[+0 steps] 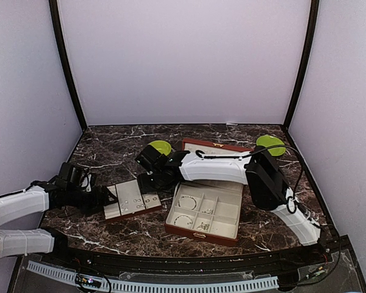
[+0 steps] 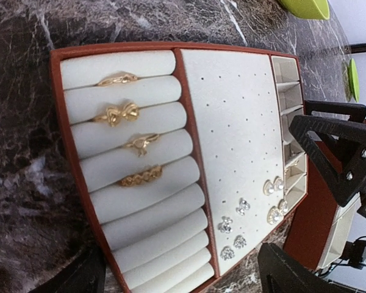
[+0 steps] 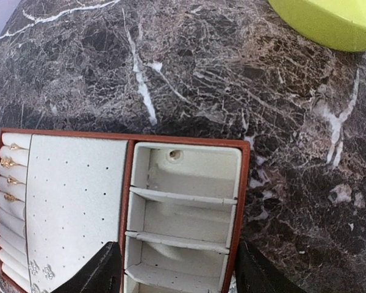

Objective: Organize the mixed jewelry
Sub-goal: Adjust the compartment layer at the center of the board.

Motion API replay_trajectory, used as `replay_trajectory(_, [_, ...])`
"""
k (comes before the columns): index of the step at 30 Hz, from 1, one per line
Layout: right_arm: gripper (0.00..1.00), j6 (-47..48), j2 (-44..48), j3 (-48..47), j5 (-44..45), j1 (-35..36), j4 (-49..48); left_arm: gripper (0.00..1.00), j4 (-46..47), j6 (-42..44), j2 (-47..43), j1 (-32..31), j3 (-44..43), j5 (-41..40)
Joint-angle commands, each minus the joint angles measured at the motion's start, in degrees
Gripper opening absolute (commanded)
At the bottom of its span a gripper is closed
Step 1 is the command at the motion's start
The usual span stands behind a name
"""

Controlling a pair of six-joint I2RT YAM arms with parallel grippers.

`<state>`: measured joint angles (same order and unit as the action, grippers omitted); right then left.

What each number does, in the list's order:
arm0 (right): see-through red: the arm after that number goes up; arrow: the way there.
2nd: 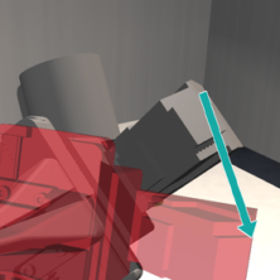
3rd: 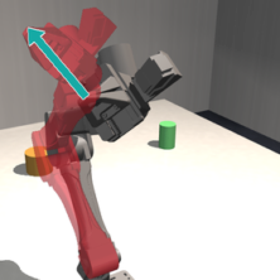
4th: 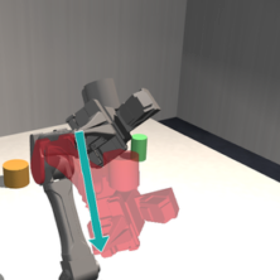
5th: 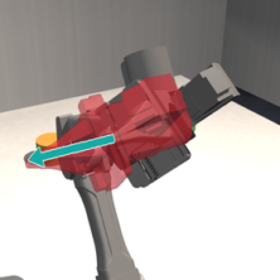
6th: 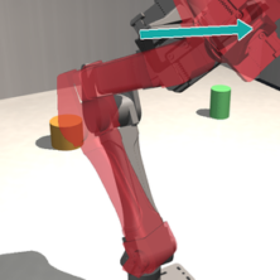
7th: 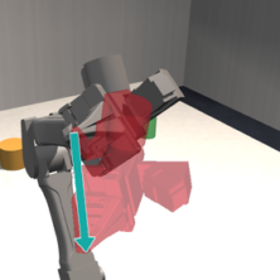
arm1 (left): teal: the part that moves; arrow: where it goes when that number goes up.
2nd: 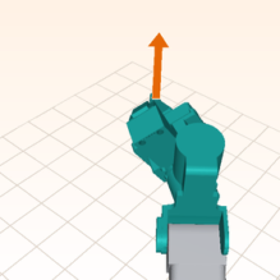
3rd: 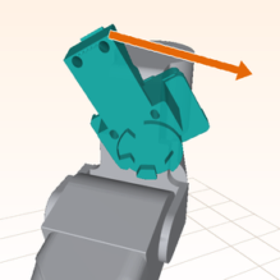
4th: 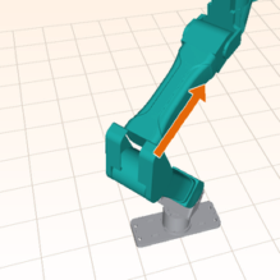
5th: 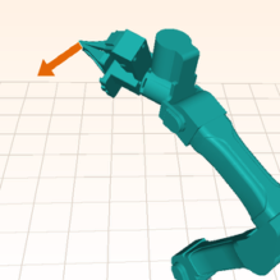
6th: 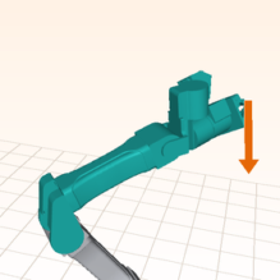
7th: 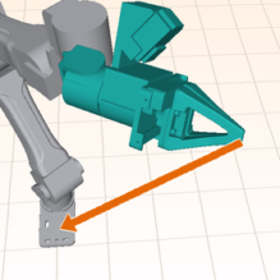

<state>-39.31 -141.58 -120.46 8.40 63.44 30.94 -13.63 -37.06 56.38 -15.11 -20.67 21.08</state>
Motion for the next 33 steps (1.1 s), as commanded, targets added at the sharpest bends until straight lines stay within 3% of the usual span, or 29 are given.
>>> replay_trajectory(1, [0.65,4.19,0.28,-2.79,1.27,-0.07,-0.4,0.94,-3.81,-2.4,-3.07,-0.09,-0.07,1.81])
replay_trajectory(3, [0.66,5.02,1.74,-2.15,1.72,-0.15,0.61,0.99,-4.52,-2.79,-4.15,-0.09,-0.36,-0.34])
replay_trajectory(8, [0.65,6.23,5.03,-0.38,3.89,-0.16,4.28,0.99,-7.51,-1.26,-4.76,-0.09,-3.79,-5.71])
replay_trajectory(20, [0.45,5.7,8.88,4.38,5.2,-0.16,6.77,0.99,-10.91,6.05,-0.53,0.08,-13.04,-9.52])
replay_trajectory(33, [0.34,6.18,5.89,3.96,1.91,-0.14,6.9,0.99,-11.73,16.31,3.12,0.26,-19.93,-12.32])
